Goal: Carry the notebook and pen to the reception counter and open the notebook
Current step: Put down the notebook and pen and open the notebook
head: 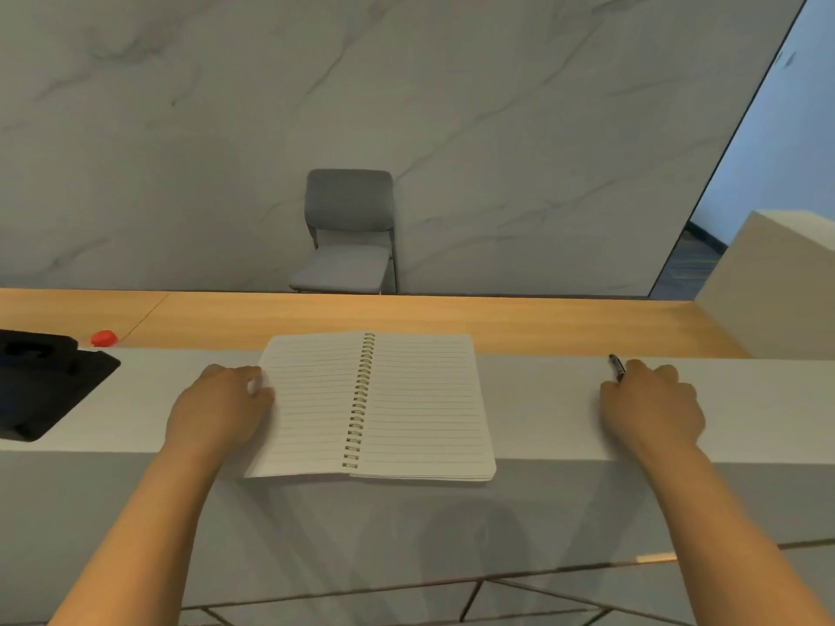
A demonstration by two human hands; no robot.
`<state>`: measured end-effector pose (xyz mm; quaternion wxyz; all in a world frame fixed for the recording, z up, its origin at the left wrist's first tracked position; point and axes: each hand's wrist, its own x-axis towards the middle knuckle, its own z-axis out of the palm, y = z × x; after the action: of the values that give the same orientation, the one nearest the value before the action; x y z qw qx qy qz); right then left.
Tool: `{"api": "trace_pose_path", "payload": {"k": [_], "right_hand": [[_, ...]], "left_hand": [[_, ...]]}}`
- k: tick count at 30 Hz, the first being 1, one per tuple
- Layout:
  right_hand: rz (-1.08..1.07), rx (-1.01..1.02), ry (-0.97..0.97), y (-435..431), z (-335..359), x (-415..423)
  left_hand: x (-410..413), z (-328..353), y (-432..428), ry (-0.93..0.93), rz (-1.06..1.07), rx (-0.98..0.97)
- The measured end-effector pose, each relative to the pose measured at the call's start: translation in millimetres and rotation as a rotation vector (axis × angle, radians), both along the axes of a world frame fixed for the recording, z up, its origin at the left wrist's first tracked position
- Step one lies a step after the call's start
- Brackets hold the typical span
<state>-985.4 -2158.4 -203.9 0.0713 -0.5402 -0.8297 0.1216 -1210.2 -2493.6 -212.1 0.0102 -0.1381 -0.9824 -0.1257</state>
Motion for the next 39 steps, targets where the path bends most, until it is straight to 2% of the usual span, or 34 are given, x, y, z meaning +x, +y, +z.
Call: {"api": "trace_pose_path", "payload": {"k": [5,13,24,27,29,33,39], "right_hand": [[0.024,-0.005,-0.035,-2,-4,-6],[0.389,0.005,0.148,-80,2,-57],[0.352,-0.006,0.098,-94,-8,-60],[0.422,0.121,0.147,-104,-6,-51],[0.518,0.167,0.091,-115,-5,-47],[0.613,0.102,-0.118,-128,-12,-44],[0.615,0.095,-0.140,-126,-14,-45]], "left_hand": [[1,1,2,-0.002,0.002,0.022],[2,3,-2,-0.042,-0.033,0.061],[4,-6,-20,-0.075,-0.151,0.131],[5,-9,-26,-0.048,-0.185,0.110],[6,-11,-29,-0.071,-0.217,0.103],[7,-16,-35,-0.150,-0.280,0.142],[8,-22,-34,-0.140,-0.286,0.148]]}}
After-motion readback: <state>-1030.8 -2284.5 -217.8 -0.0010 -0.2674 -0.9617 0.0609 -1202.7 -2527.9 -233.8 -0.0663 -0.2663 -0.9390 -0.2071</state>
